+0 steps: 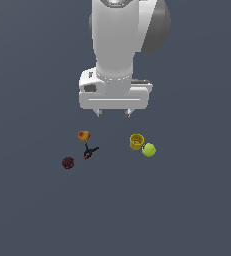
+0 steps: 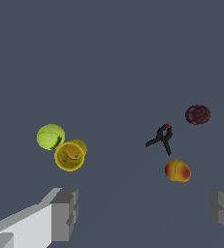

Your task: Pick up a designated object from a clutter of objects.

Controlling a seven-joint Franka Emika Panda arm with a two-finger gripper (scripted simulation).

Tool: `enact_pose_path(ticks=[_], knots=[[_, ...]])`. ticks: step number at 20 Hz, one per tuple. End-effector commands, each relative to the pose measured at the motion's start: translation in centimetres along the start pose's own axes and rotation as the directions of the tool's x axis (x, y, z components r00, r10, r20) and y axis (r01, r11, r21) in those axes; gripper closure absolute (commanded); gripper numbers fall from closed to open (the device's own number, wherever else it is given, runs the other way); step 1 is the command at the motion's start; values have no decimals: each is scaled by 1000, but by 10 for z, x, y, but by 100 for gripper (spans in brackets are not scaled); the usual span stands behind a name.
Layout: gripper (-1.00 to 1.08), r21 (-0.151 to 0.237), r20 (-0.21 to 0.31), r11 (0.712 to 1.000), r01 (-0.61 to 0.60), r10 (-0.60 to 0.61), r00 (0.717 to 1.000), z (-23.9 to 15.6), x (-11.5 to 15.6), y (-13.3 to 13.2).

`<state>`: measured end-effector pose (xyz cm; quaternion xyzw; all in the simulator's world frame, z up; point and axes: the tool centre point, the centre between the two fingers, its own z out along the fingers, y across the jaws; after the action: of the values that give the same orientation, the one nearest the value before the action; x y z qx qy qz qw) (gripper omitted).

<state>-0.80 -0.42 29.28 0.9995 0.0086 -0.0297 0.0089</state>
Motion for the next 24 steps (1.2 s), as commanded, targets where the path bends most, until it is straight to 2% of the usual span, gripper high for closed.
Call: enact_pose_path(ticks=[1,15,24], knots=[[-92,0,0,1000,0,0,1000,0,0,0],[-92,-10,-4,999,44,-44,999,-9,2,3],[-92,3,-11,1000,-1,1,1000,20,10,16]])
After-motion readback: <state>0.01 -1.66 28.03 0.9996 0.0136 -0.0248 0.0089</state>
